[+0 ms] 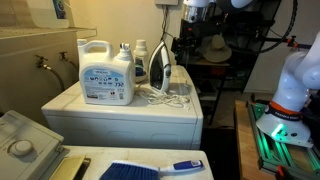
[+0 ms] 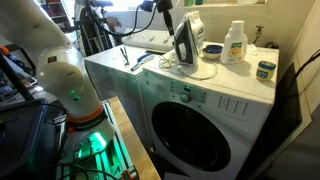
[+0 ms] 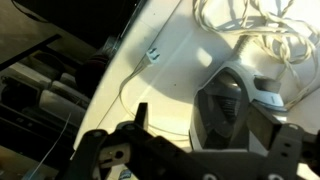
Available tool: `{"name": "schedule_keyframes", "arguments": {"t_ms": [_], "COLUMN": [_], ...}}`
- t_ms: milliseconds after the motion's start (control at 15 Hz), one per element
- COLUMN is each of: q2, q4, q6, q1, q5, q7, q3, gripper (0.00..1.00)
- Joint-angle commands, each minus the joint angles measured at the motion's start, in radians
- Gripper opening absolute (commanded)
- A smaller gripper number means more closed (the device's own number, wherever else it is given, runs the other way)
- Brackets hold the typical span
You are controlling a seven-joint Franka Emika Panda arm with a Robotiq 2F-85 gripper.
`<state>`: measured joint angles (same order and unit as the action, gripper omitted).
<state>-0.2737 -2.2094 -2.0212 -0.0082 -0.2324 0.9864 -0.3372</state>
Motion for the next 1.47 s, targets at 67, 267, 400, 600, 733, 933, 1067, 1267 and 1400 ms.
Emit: {"name": "schedule_keyframes", "arguments": {"t_ms": [67,267,400,600,733,933,1067,1267,1400], "q2": [0.029,0.045,0.052,0.061,0.084,0.115,0.13,0.145,0.159], "q4": [-0.015,-0.036,-0.045,-0.06,-0.06,-0.059,-0.06,-0.059,-0.056], "q6": [-0.064,-0.089,-0.098,-0.115,-0.131,-0.175,-0.2,-0.229,-0.254], "q1": [0.059,0.072,0.081,0.091,0.099,0.107,0.108,0.11,0.113], "q5": [-0.003,-0.053,-0.089,-0.145,-0.165,-0.182,-0.217,-0.276,-0.292], "q7": [0.068,0.116,0.14,0.17,0.18,0.186,0.202,0.24,0.255], "q3": [0.022,0.013,0.011,0.015,0.016,0.02,0.02,0.024,0.028], "gripper": [1.0,1.0,1.0,1.0,1.0,1.0,1.0,1.0,1.0]}}
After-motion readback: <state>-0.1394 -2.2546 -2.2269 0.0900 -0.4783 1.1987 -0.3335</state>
